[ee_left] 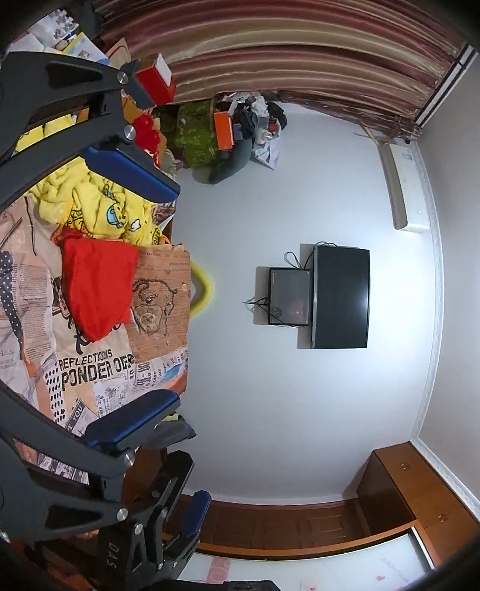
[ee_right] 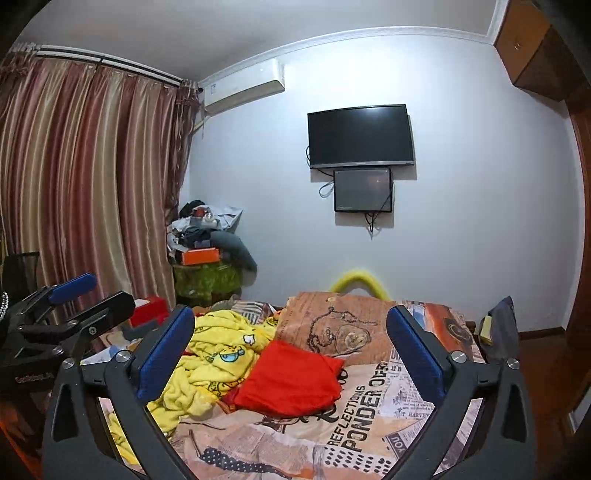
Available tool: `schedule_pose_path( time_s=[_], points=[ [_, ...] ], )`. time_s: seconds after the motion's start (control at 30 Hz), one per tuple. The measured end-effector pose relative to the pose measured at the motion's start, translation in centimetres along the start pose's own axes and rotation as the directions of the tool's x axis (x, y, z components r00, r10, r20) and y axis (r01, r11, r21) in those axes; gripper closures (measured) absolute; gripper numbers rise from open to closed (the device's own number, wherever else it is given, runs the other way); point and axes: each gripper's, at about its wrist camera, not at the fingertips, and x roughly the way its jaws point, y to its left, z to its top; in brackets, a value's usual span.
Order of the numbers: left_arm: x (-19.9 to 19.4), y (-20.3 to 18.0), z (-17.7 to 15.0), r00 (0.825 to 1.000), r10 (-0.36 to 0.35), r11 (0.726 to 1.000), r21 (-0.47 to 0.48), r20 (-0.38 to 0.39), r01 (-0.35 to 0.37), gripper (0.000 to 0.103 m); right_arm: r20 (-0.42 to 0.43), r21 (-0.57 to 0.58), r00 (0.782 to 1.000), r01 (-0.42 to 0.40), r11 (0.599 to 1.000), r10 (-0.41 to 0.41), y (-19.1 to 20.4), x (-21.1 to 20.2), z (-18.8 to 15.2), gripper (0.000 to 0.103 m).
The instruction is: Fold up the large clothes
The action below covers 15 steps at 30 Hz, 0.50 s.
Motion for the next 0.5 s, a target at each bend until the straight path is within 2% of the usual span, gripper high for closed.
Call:
schedule_pose_path(
  time_s=[0.5],
  points=[
    [0.37, 0.03, -1.01, 1.0, 0.016, 1.0, -0.005, -0.021, -0.016, 0.001, -0.028, 0.01, 1.0, 0.008, 1.0, -0.007, 0.08, -0.22, -0.72, 0.0]
  ],
)
